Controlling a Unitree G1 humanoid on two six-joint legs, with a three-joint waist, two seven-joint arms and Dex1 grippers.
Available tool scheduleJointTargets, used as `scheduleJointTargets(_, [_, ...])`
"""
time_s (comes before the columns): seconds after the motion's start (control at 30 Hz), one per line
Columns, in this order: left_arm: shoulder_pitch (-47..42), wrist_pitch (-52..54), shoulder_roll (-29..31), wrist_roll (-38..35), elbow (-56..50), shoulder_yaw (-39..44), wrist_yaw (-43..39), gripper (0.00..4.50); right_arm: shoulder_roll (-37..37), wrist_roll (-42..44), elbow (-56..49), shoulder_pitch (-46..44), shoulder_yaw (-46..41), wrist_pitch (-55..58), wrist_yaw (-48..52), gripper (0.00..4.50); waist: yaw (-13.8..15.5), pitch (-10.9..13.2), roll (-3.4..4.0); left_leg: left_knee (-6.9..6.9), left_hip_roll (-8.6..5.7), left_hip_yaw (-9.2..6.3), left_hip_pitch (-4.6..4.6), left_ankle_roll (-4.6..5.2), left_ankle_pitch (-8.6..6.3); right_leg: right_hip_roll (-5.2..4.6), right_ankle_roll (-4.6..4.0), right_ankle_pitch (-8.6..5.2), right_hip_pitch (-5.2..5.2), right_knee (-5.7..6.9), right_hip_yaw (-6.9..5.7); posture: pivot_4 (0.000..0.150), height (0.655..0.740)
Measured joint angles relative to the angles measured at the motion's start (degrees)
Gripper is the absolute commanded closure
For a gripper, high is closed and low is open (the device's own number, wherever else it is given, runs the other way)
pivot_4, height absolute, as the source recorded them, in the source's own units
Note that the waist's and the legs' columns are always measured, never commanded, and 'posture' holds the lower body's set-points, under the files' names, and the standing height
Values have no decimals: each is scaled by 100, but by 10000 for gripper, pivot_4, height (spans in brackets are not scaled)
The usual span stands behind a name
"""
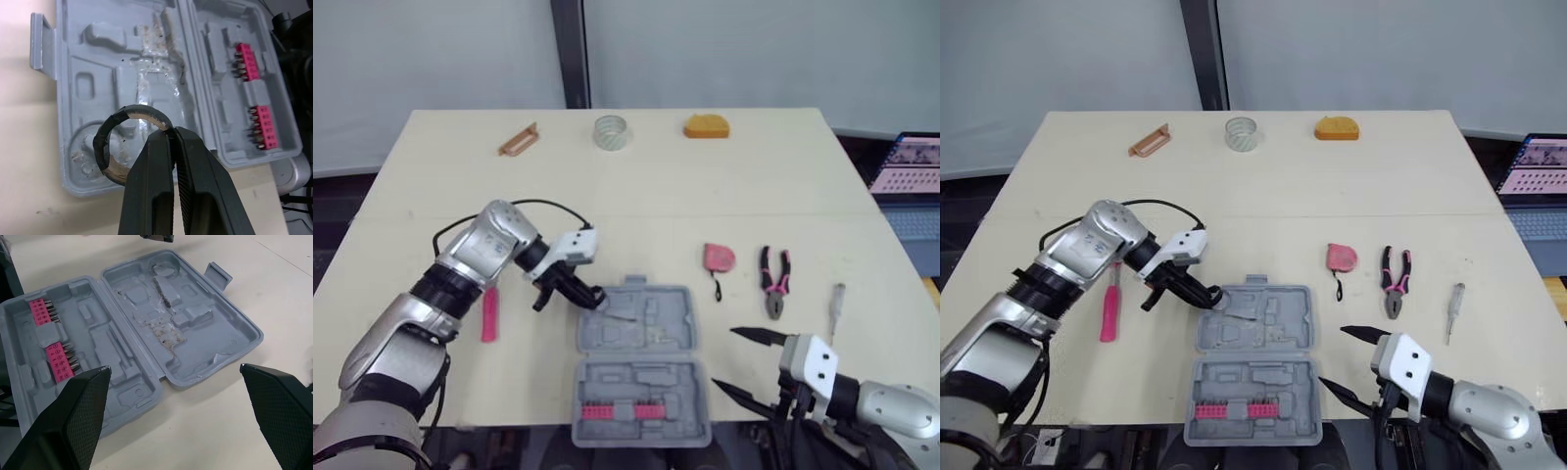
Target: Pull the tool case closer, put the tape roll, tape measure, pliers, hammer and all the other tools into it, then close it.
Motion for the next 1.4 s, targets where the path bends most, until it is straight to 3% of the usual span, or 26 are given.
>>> scheduleJointTargets(0.57, [-55, -1015, -649, 793, 1263, 165, 67, 44773, 50, 7, -213, 391, -160, -3, -85, 0, 1, 0, 0, 1, 0, 0, 0, 0, 0, 0, 0, 0, 0, 1, -3, 1500, 7400])
scheduleJointTargets(1.07, [-179, -1259, -895, 1084, 1654, 408, 49, 44773, 97, 8, -287, 719, -298, -72, -104, 0, -2, 0, 0, 2, 0, 0, 0, 0, 0, 0, 0, 0, 0, 3, -4, 1500, 7400])
scheduleJointTargets(1.17, [-180, -1144, -893, 1088, 1651, 479, 4, 34137, 97, 10, -287, 725, -325, -132, -103, 0, -5, 0, 0, 1, 0, 0, 1, 0, 0, 0, 0, 0, 0, 3, -5, 1500, 7400])
scheduleJointTargets(1.3, [-179, -974, -888, 1087, 1579, 506, 3, 14654, 97, 13, -287, 677, -334, -134, -103, 0, -4, 0, 0, 2, 0, 0, 1, 0, 0, 0, 0, 0, 1, 3, -5, 1500, 7400])
scheduleJointTargets(1.4, [-175, -752, -848, 1077, 1303, 536, 2, 14654, 97, 14, -287, 647, -334, -134, -102, 0, -6, 0, 0, 3, 0, 0, 0, 0, 0, 0, 0, 0, 1, 4, -5, 1500, 7400])
